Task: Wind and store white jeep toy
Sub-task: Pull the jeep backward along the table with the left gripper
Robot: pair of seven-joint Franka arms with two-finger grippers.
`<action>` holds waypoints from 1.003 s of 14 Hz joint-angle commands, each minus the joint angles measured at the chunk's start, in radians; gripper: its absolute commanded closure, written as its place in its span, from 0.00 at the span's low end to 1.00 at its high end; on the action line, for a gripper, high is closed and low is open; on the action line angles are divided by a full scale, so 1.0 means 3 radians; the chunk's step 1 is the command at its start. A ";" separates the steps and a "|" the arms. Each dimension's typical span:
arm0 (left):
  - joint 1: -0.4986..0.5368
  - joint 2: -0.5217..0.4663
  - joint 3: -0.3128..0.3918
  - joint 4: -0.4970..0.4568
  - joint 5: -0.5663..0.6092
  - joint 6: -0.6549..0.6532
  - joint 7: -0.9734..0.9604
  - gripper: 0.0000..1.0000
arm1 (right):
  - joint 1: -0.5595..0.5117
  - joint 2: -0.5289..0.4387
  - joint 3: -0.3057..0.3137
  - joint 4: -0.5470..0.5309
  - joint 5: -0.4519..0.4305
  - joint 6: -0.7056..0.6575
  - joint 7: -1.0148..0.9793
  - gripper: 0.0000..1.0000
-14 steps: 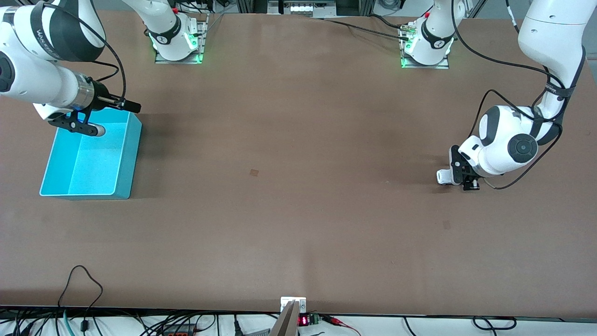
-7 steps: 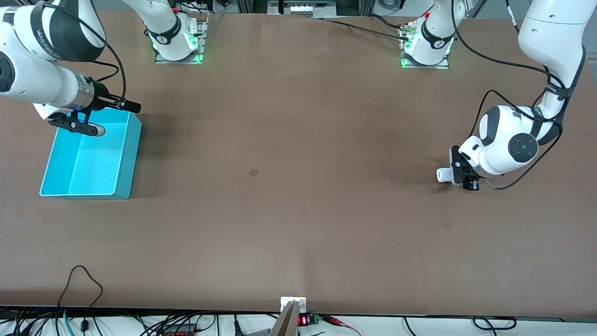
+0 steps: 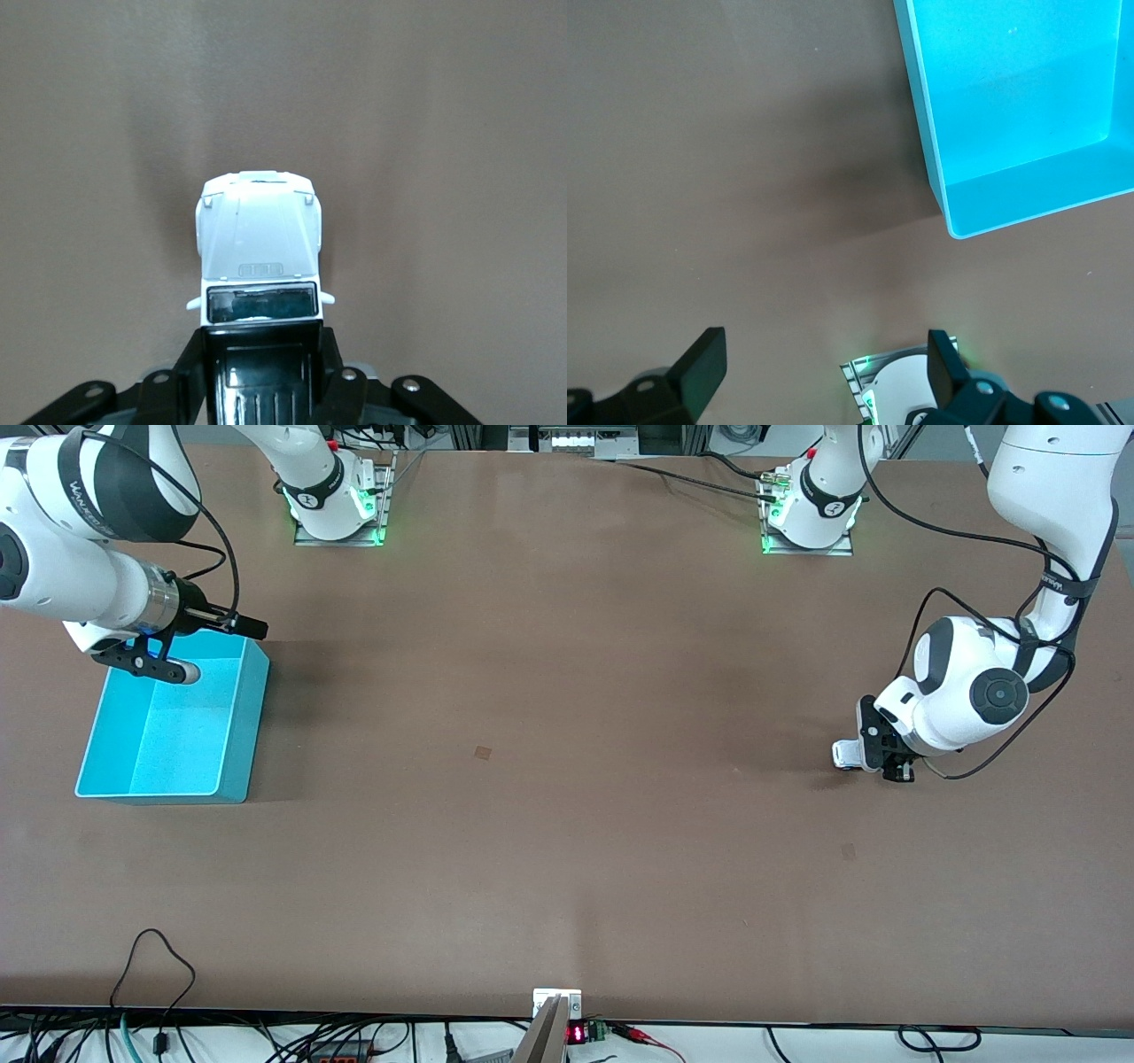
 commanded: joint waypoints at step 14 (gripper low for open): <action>0.0053 0.0066 -0.0037 -0.0022 0.0037 0.0009 -0.0017 0.66 | 0.0002 -0.0092 -0.0014 -0.0081 0.0051 0.0017 0.0039 0.00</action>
